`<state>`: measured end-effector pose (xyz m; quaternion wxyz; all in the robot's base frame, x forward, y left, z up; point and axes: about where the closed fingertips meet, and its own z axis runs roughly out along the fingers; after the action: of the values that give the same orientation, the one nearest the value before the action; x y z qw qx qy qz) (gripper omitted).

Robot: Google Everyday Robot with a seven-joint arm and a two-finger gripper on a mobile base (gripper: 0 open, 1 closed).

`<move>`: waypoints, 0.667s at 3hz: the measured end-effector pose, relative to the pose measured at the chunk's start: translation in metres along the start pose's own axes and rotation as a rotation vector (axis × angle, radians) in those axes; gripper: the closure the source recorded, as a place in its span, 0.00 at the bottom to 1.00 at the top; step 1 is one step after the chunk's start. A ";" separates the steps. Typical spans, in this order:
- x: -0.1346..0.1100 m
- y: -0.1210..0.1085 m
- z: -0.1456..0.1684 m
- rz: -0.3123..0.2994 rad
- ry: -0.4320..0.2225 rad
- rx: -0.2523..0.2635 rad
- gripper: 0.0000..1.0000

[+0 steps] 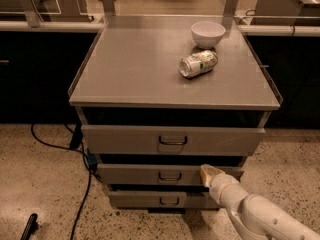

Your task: Open middle drawer

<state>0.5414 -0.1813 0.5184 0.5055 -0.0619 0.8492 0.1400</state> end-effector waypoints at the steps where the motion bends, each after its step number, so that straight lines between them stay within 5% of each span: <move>1: 0.000 0.000 0.000 0.000 0.000 0.000 1.00; 2: -0.001 -0.009 0.009 -0.010 -0.003 0.035 1.00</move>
Offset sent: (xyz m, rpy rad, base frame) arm 0.0316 -0.0196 -0.0145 -0.0806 -0.0158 -0.0858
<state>0.5519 -0.1868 0.5135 0.5085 -0.0573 0.8504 0.1227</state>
